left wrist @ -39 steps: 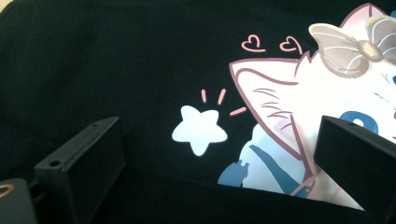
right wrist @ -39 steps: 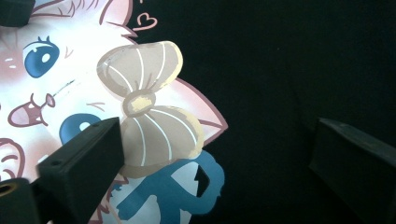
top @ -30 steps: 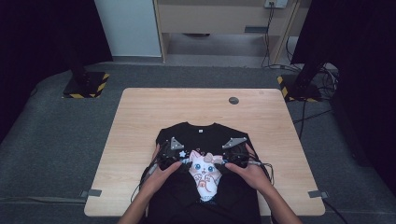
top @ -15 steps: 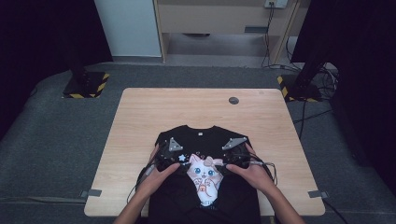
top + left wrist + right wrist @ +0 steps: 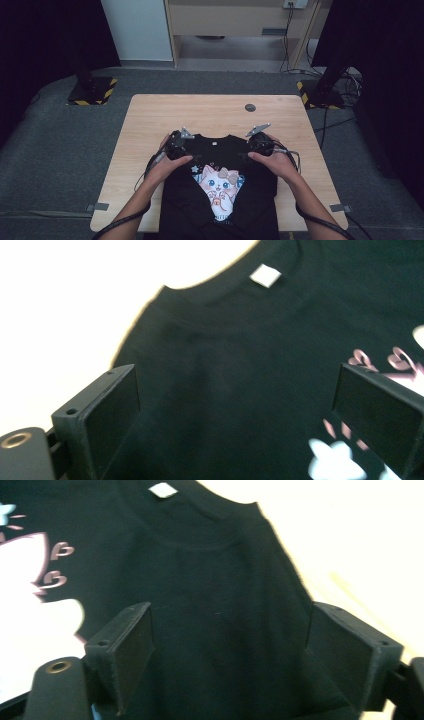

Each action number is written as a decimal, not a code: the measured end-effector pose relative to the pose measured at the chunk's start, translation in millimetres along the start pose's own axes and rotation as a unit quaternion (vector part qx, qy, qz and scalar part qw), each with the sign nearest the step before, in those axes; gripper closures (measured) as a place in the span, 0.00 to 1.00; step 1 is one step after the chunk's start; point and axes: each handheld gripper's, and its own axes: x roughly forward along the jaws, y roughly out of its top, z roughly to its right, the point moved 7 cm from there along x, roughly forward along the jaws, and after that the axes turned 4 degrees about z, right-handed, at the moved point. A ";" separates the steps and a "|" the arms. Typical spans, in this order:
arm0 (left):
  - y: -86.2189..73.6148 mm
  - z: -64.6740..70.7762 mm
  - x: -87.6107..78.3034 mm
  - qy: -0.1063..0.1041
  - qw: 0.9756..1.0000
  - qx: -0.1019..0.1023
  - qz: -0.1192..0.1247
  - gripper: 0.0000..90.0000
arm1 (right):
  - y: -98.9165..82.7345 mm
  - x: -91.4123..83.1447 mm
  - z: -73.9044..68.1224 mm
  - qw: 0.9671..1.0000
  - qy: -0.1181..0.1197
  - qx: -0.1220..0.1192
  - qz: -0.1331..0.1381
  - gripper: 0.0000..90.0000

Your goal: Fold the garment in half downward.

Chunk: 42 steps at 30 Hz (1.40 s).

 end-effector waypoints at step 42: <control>-0.8 -55.3 42.1 0.024 0.998 -0.032 -0.051 0.07 | -1.4 39.7 51.1 0.997 0.003 0.032 -0.072 0.39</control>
